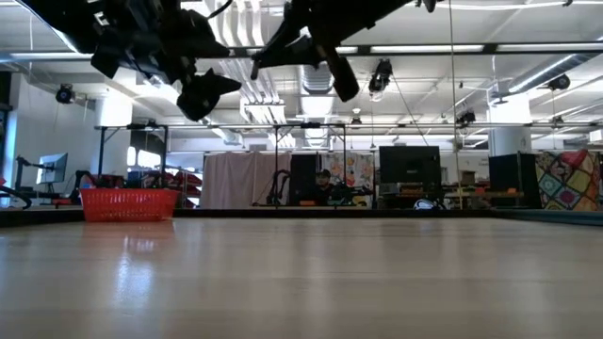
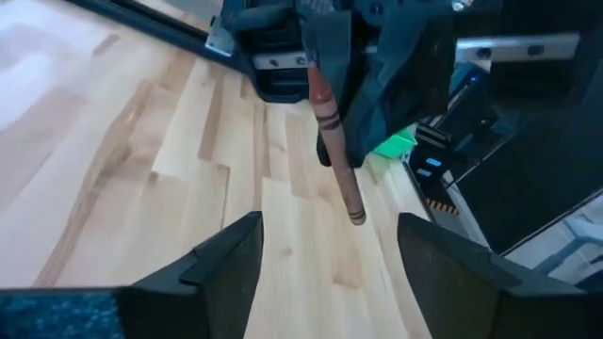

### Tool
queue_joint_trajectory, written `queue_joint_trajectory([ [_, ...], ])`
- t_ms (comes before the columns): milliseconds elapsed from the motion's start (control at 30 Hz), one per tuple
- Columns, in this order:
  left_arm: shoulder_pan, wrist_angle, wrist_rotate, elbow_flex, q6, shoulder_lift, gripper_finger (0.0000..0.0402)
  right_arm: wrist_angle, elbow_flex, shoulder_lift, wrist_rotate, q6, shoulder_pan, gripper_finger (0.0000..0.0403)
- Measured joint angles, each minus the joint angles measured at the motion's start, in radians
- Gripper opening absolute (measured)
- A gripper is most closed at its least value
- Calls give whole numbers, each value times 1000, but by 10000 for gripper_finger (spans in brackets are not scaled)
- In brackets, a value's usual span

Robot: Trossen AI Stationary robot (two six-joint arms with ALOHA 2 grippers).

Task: Sort crayons
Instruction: Put the brown crayon into the yellow bin

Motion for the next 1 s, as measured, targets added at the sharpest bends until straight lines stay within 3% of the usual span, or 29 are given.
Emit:
queue_joint_trajectory([
  [633, -1, 176, 87, 4, -54, 6, 163, 201, 0, -2, -94, -211, -58, 9],
  [1000, -1, 234, 149, 6, -74, 78, 118, 256, 0, -2, -132, -347, -64, 9],
])
